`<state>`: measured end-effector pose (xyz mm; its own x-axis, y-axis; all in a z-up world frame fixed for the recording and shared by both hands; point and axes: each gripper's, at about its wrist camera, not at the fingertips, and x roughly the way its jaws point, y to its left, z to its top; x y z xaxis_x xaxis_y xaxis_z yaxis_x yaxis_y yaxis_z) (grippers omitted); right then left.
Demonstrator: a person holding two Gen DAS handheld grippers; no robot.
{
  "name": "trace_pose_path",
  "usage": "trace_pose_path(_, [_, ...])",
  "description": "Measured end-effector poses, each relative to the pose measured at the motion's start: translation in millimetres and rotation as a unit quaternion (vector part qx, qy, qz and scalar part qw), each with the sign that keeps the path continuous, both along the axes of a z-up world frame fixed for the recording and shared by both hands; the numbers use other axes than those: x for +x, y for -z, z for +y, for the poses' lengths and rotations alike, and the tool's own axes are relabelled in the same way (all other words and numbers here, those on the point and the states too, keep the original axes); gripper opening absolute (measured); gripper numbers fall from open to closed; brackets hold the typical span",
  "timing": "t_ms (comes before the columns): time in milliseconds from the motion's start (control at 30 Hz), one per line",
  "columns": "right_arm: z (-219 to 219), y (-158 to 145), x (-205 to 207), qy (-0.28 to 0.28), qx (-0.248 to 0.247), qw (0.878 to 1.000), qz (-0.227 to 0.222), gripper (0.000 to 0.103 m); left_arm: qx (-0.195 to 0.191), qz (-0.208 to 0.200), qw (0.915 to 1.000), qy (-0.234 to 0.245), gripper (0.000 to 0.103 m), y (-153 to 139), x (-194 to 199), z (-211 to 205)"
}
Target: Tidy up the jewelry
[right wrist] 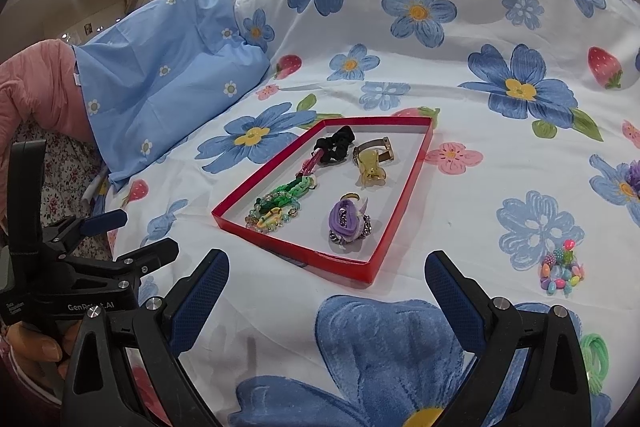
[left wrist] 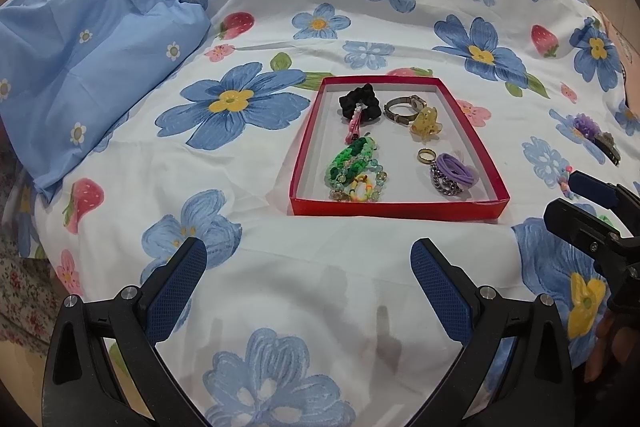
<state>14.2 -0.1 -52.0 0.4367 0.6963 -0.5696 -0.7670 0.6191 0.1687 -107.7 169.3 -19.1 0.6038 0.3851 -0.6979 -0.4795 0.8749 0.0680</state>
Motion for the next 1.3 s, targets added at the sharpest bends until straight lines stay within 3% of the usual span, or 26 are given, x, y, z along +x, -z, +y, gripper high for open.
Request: trace_pose_path(1300, [-1.1,-2.5,-0.9,0.0,0.001,1.0,0.0,0.1,0.003,-0.006,0.9999,0.012,0.103,-4.3,2.2,-5.2])
